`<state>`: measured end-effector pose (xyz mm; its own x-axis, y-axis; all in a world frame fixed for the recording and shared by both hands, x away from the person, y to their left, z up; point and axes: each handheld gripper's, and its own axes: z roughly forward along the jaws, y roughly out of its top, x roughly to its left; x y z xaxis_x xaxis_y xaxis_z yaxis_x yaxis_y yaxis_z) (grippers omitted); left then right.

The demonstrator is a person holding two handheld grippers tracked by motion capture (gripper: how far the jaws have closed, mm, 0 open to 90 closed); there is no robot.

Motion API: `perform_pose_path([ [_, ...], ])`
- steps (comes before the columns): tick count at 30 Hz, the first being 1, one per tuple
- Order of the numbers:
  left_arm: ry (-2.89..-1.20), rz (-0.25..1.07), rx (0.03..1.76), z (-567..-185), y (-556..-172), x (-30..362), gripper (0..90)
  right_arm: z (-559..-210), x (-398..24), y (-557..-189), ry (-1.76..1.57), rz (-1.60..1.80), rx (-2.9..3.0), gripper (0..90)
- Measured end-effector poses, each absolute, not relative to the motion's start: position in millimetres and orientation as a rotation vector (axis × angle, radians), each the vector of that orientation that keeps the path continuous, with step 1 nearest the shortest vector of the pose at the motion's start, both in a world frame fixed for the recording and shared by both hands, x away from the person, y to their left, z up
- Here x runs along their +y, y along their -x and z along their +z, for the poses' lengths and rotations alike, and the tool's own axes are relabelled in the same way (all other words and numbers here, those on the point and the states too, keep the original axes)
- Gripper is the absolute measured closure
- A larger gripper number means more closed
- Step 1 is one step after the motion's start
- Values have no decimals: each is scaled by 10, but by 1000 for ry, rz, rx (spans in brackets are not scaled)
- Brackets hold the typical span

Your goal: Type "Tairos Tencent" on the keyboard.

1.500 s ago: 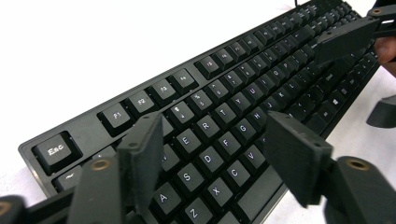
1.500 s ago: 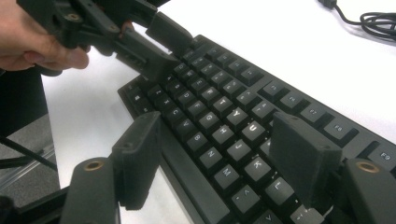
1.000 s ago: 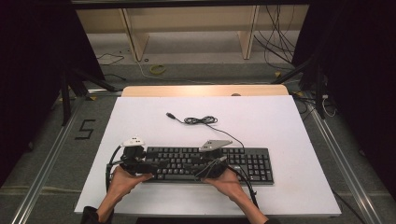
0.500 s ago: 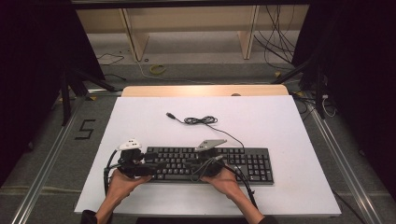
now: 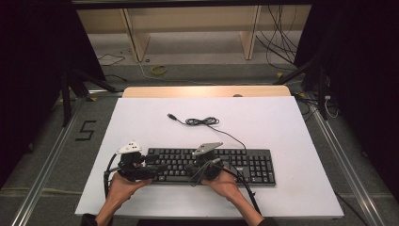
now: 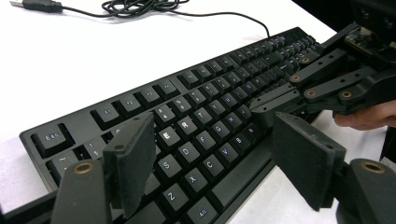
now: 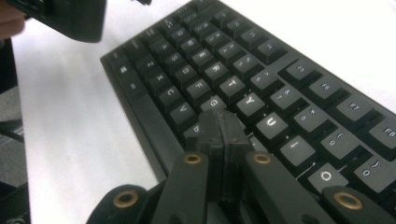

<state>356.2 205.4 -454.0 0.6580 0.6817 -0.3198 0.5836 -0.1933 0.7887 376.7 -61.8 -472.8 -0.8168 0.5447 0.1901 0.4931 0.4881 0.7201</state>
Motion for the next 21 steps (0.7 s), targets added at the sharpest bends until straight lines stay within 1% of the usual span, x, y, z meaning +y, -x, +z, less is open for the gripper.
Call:
perform_pose_path([
  [8, -1874, 125, 989, -4562, -3530, 2061, 284, -4769, -606, -3768, -931, 1211, 2669, 900],
  [21, -1867, 123, 996, -4568, -3513, 2074, 281, -4786, -596, -3765, -922, 1205, 2677, 900],
])
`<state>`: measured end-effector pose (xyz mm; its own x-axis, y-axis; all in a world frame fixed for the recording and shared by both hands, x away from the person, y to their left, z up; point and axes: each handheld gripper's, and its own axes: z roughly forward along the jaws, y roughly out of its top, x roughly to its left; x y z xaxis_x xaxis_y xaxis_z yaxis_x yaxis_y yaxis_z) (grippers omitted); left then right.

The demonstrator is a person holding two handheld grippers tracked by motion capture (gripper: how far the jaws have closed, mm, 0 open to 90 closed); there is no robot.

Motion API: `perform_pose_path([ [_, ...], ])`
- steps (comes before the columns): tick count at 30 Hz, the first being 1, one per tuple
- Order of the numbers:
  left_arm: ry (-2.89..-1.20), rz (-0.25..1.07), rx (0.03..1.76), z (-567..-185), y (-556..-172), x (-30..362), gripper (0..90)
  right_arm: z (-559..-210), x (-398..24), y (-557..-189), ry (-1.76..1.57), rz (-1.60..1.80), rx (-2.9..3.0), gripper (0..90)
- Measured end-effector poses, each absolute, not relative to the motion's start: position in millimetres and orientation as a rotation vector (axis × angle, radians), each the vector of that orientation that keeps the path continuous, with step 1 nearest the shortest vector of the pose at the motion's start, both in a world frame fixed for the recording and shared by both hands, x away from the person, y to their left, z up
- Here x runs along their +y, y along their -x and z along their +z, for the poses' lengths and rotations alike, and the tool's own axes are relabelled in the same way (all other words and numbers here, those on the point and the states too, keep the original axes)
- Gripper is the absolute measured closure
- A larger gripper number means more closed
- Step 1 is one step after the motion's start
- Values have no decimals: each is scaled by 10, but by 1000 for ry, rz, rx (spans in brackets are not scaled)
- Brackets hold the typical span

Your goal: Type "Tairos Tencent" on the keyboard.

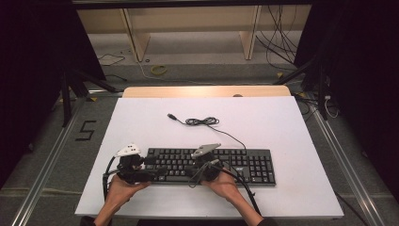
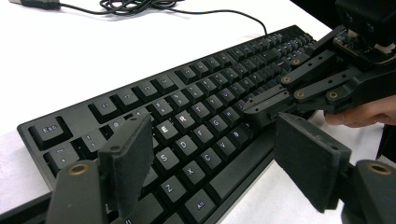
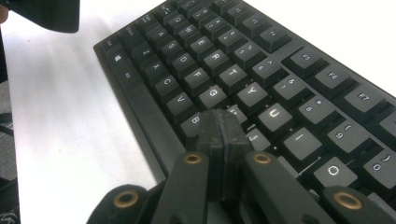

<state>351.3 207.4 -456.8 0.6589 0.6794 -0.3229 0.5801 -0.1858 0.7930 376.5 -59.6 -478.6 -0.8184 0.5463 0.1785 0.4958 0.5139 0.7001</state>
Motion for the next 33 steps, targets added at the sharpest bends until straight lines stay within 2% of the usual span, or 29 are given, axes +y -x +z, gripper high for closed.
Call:
perform_pose_path([
  [13, -1873, 129, 995, -4569, -3523, 2085, 283, -4807, -589, -3745, -948, 1206, 2666, 900],
  [33, -1869, 136, 1001, -4567, -3536, 2099, 285, -4681, -665, -3747, -958, 1294, 2622, 840],
])
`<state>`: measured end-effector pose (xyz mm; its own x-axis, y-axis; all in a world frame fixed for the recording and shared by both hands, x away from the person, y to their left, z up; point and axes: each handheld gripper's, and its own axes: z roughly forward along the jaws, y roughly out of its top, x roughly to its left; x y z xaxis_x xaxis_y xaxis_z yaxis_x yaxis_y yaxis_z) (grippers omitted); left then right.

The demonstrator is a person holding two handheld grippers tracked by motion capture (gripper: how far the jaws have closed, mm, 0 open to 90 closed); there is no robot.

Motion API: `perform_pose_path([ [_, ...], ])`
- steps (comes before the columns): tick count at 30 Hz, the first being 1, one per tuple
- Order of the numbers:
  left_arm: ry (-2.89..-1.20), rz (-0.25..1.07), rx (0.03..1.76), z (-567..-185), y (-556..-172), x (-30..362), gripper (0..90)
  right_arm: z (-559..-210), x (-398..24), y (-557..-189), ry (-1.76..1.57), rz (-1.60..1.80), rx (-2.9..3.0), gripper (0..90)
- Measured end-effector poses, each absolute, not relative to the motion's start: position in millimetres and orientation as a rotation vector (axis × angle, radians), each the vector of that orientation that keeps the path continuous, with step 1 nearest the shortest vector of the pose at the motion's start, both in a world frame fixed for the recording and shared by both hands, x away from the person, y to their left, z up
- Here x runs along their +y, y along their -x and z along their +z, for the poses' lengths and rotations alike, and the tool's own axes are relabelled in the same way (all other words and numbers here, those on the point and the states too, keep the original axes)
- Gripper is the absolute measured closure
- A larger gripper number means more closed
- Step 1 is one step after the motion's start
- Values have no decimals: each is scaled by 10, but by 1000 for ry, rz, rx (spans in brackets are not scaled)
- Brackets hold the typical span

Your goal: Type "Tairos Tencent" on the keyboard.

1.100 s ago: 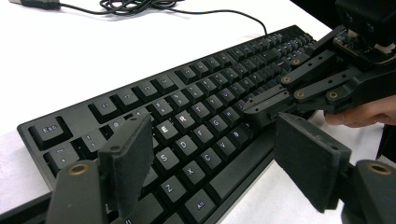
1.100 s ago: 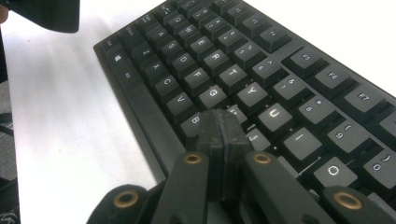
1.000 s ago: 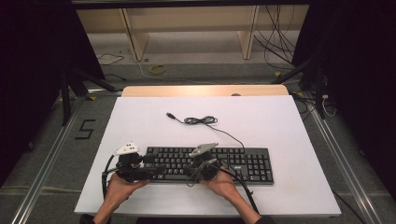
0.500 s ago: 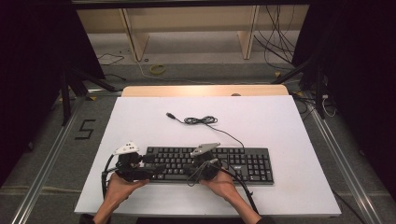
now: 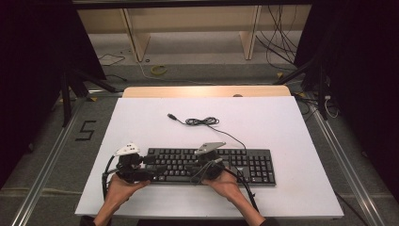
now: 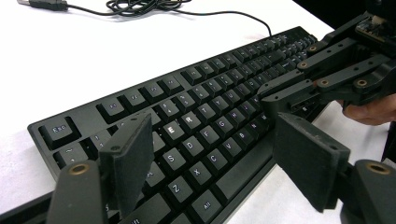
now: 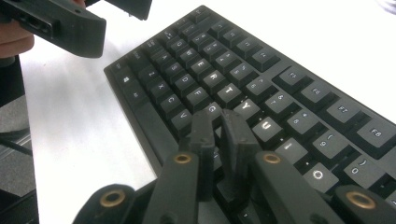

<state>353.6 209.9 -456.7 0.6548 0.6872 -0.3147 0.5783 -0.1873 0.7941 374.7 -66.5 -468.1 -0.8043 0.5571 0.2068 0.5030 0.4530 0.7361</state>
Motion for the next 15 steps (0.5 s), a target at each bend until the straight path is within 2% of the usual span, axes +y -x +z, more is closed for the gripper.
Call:
perform_pose_path([
  [15, -1880, 135, 1000, -4560, -3549, 2090, 290, -4648, -693, -3740, -961, 1332, 2613, 745],
])
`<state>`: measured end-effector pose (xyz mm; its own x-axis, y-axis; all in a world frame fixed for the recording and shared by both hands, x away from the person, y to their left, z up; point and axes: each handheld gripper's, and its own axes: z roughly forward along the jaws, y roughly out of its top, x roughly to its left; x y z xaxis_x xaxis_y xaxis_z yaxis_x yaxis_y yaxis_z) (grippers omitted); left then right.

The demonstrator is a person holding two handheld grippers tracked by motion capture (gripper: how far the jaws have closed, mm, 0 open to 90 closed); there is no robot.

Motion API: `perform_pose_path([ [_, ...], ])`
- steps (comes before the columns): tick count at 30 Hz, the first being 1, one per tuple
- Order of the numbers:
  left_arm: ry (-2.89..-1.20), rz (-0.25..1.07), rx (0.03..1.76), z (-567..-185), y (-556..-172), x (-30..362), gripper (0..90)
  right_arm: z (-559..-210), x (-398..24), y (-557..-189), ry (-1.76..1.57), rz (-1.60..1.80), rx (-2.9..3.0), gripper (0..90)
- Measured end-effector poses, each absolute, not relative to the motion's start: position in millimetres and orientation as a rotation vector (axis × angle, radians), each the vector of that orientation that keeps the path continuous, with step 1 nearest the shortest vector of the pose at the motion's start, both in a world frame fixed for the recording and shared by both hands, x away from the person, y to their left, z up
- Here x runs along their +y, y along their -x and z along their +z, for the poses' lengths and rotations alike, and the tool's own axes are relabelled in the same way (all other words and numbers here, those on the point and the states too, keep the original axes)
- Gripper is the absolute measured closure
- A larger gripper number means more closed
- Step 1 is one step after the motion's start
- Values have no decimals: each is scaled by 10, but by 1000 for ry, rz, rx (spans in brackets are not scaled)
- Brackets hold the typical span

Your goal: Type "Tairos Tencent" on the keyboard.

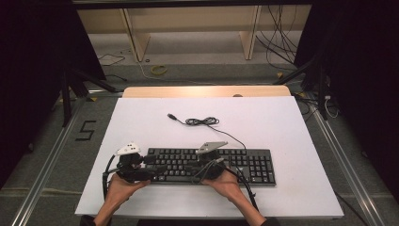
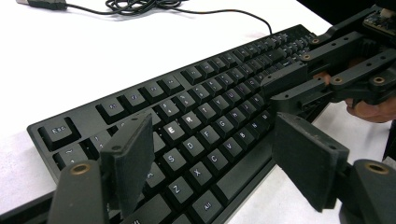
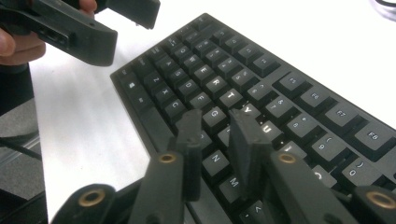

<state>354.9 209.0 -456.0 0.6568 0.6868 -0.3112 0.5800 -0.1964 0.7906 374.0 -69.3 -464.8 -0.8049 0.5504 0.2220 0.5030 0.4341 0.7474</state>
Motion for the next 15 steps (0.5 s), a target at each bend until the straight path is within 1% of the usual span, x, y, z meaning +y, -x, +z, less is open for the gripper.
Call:
perform_pose_path([
  [15, -1919, 120, 1014, -4562, -3605, 2068, 332, -4591, -756, -3739, -972, 1385, 2593, 615],
])
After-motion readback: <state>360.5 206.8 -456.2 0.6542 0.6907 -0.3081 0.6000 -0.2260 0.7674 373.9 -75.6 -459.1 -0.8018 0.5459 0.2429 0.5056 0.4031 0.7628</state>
